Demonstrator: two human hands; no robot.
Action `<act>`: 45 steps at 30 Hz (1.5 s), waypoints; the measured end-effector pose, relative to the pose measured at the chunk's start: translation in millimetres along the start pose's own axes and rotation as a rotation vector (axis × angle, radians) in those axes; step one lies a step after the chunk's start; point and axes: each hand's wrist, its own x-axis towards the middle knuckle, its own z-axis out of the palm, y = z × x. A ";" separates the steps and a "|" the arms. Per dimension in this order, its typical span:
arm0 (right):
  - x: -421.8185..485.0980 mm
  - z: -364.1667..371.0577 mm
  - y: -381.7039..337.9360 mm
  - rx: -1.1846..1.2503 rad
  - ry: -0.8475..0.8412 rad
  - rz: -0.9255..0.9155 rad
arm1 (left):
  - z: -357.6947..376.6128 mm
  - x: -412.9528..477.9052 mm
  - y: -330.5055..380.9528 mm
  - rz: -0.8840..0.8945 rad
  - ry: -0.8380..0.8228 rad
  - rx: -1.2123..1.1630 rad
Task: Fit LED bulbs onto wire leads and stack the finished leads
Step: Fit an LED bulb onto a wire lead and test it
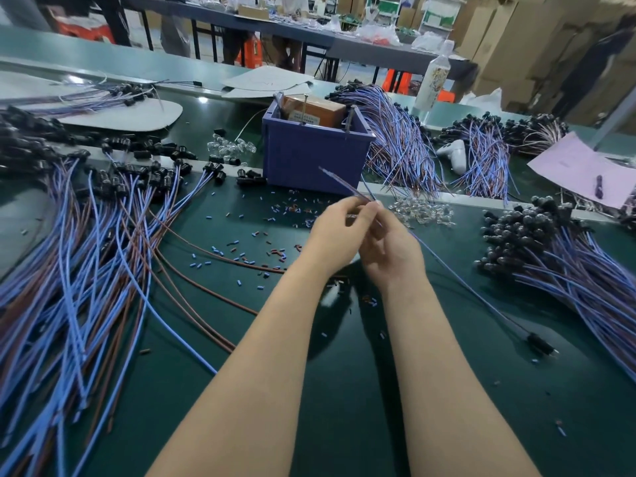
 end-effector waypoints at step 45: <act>2.0 -1.8 15.3 -0.772 0.132 -0.514 | -18.3 6.7 -9.8 -0.146 0.461 -0.402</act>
